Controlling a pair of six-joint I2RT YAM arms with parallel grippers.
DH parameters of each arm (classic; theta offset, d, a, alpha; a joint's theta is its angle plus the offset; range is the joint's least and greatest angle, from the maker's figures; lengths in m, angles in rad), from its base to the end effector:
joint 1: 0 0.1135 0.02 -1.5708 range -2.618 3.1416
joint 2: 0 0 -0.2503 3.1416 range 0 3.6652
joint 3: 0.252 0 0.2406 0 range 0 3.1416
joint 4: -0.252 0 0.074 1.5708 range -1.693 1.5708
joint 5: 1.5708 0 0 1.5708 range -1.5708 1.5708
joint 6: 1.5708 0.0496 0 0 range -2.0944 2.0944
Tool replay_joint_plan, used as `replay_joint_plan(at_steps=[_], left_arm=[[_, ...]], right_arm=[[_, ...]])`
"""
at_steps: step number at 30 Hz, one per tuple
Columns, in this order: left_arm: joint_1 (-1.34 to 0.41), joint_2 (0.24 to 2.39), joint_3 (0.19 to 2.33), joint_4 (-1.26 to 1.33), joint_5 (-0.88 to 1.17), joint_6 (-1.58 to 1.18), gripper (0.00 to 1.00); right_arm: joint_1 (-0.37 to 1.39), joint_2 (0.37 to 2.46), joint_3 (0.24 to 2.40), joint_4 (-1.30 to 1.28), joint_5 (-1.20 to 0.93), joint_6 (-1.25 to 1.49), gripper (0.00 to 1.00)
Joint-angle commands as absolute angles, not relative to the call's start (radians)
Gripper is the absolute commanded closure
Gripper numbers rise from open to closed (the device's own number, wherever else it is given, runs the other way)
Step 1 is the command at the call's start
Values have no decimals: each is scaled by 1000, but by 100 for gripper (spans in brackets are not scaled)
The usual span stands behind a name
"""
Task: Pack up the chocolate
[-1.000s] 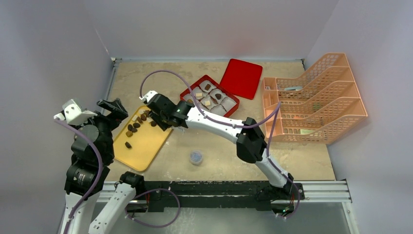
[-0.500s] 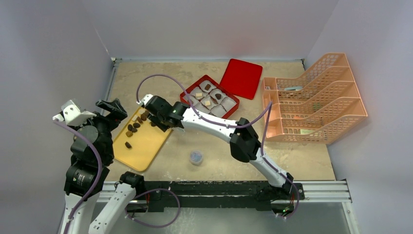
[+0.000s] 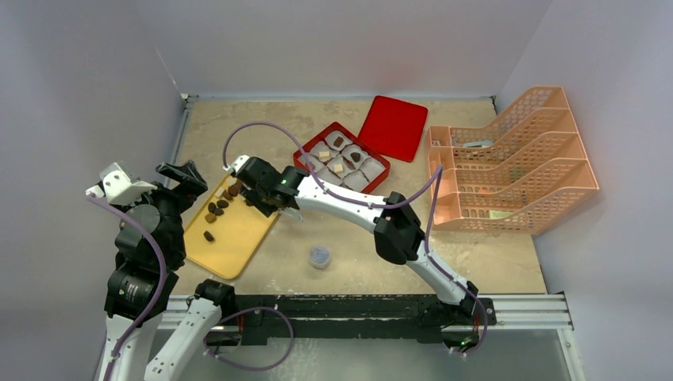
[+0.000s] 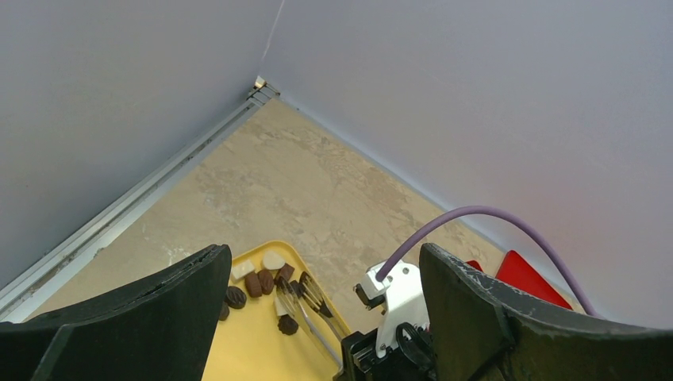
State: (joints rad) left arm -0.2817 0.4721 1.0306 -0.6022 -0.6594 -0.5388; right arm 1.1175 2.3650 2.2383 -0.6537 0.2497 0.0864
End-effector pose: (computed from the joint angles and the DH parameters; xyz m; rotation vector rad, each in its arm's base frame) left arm 0.0814 0.0081 0.3967 -0.6916 1.4498 -0.1038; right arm 0.2405 0.4657 0.2331 -1.0464 2.0949 0.3105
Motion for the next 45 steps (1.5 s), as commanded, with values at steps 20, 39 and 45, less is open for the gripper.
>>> replay_joint_plan(at_steps=[20,39,45], left_arm=[[-279,489,1069,-560,-641,-543,12],[-279,477,1069,-573,-648,-546,12],[-279,478,1066,-572,-644,-549,12]], right_arm=[[1164,2298,2250,-695,210,116,56],[1181,2299,2253,-730,233,115,54],[1194,2304,2254,-764,240,116,54]])
